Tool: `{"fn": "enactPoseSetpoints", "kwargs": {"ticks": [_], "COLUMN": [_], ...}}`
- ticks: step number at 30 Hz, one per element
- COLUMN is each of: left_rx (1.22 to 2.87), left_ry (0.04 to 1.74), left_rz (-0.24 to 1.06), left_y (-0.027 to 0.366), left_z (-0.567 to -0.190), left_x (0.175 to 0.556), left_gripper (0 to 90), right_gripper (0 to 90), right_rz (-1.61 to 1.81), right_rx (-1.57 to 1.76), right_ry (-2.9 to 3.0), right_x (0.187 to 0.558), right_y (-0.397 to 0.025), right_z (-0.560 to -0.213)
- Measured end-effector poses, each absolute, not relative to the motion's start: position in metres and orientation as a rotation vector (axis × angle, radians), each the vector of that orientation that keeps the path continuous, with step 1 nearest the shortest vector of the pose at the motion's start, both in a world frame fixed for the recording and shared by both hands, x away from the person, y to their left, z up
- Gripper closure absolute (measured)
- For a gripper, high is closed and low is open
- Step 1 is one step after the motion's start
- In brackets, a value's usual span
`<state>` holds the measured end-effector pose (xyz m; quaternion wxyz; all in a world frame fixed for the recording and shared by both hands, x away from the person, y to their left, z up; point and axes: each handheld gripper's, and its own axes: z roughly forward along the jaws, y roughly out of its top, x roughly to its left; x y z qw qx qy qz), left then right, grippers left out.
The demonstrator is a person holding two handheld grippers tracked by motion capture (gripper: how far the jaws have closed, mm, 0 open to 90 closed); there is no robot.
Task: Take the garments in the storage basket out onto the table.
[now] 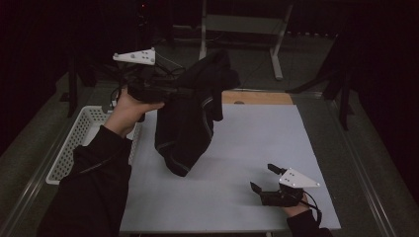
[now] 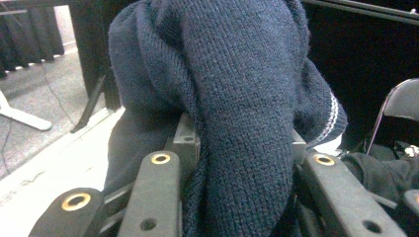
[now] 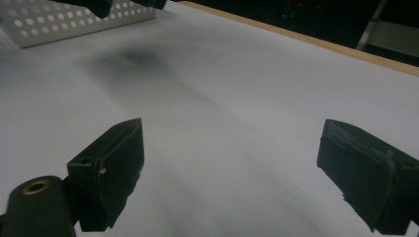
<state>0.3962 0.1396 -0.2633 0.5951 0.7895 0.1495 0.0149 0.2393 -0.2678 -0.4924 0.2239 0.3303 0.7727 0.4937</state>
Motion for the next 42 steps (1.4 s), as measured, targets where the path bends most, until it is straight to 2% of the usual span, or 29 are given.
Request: {"fn": "enactPoseSetpoints", "kwargs": {"ticks": [21,24,33,42], "left_rx": [1.856,1.864,1.928,1.987], "left_ry": [0.346,0.344,0.399,0.429], "left_rz": [0.005,-0.009,0.02,0.009], "left_y": [0.083,0.067,0.041,0.012], "left_z": [-0.294,-0.315,-0.345,-0.373], "left_x": [0.427,0.433,0.437,0.441], "left_gripper": [65.7,65.3,63.1,56.0], "right_gripper": [11.0,11.0,11.0,11.0], "right_rz": [1.359,1.36,1.357,1.36], "right_rx": [0.922,0.922,0.928,0.929], "right_ry": [2.132,2.129,2.123,2.126], "right_x": [0.24,0.24,0.24,0.241], "right_y": [-0.269,-0.27,-0.271,-0.27], "right_z": [-0.493,-0.493,-0.493,-0.494]}}
